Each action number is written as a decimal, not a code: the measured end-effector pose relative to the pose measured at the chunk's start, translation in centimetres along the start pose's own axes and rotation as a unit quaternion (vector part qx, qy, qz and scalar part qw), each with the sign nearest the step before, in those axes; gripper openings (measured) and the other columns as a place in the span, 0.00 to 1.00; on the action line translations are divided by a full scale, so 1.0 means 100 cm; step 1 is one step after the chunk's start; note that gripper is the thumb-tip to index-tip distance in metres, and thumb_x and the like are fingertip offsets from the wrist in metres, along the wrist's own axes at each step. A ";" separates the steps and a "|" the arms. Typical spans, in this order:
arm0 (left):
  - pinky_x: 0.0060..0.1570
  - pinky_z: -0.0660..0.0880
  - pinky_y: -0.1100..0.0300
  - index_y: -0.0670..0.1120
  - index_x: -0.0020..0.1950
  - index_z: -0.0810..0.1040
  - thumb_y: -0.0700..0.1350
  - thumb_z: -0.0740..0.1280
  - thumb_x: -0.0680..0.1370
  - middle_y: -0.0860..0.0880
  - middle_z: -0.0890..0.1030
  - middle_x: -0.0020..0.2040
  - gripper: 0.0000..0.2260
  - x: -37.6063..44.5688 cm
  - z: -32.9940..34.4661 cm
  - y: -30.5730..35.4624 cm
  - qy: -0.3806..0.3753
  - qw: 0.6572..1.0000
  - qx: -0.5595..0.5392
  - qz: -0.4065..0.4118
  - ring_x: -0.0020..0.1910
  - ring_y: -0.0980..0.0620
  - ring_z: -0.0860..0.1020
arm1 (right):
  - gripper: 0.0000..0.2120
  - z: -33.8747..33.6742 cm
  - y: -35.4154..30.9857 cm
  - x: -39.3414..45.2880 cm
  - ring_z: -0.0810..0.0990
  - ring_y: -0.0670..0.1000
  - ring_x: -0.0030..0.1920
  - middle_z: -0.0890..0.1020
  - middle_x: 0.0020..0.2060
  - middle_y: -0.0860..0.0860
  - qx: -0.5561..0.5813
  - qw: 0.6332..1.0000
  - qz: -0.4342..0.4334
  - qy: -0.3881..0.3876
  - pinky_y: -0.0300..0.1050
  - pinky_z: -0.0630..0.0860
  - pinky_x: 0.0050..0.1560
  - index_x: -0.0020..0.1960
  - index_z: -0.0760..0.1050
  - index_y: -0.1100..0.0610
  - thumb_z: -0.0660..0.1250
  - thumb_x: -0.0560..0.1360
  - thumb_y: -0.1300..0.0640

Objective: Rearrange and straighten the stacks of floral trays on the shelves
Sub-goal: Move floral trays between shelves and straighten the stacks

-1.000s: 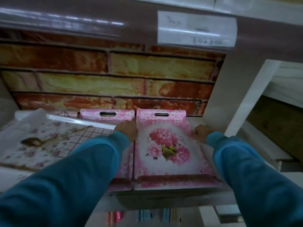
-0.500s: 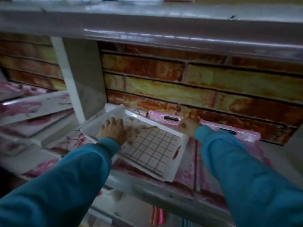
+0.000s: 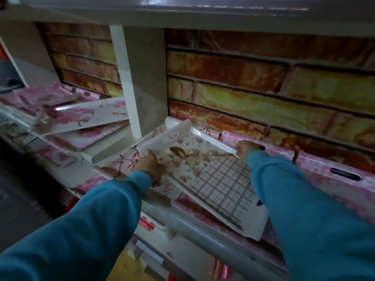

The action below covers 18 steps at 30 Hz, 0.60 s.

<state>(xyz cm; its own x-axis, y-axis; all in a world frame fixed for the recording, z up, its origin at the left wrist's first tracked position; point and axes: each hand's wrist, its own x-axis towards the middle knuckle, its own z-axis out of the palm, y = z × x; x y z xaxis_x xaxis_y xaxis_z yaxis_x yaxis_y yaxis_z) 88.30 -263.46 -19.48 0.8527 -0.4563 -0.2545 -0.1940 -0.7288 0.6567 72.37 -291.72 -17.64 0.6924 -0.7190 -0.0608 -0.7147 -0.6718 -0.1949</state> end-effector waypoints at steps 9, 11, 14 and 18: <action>0.22 0.79 0.53 0.38 0.63 0.69 0.38 0.58 0.80 0.35 0.81 0.45 0.12 -0.003 -0.004 0.020 -0.039 0.982 -0.183 -0.019 0.25 0.43 0.83 | 0.16 0.000 0.021 -0.007 0.78 0.59 0.60 0.78 0.64 0.56 0.006 1.000 -0.018 -0.022 0.48 0.75 0.61 0.58 0.79 0.58 0.59 0.75 0.64; 0.20 0.78 0.55 0.40 0.63 0.68 0.38 0.59 0.80 0.35 0.80 0.46 0.12 -0.007 -0.006 0.034 -0.035 0.984 -0.176 0.001 0.22 0.44 0.81 | 0.15 -0.009 0.033 -0.019 0.77 0.58 0.62 0.74 0.69 0.53 0.013 1.000 -0.019 -0.020 0.48 0.74 0.62 0.56 0.80 0.57 0.59 0.75 0.64; 0.21 0.79 0.53 0.40 0.65 0.69 0.39 0.61 0.79 0.33 0.80 0.50 0.14 -0.010 -0.007 0.058 -0.025 0.985 -0.170 0.029 0.28 0.40 0.82 | 0.14 -0.028 0.054 -0.043 0.80 0.57 0.53 0.81 0.60 0.53 0.032 0.999 0.004 -0.010 0.41 0.73 0.51 0.50 0.82 0.56 0.59 0.74 0.64; 0.19 0.77 0.53 0.39 0.68 0.66 0.40 0.62 0.79 0.32 0.77 0.57 0.18 -0.012 0.012 0.098 -0.012 0.987 -0.144 0.067 0.40 0.35 0.82 | 0.15 -0.058 0.096 -0.084 0.77 0.55 0.45 0.80 0.47 0.57 0.058 0.997 0.046 0.016 0.39 0.66 0.43 0.58 0.80 0.59 0.61 0.75 0.64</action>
<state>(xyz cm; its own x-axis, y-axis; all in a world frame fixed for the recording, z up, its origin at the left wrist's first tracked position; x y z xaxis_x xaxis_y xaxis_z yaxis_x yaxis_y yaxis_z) 84.82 -270.70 -13.63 0.8167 -0.5530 -0.1652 -0.1560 -0.4871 0.8593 59.14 -293.14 -13.26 0.6192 -0.7835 -0.0524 -0.7576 -0.5784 -0.3025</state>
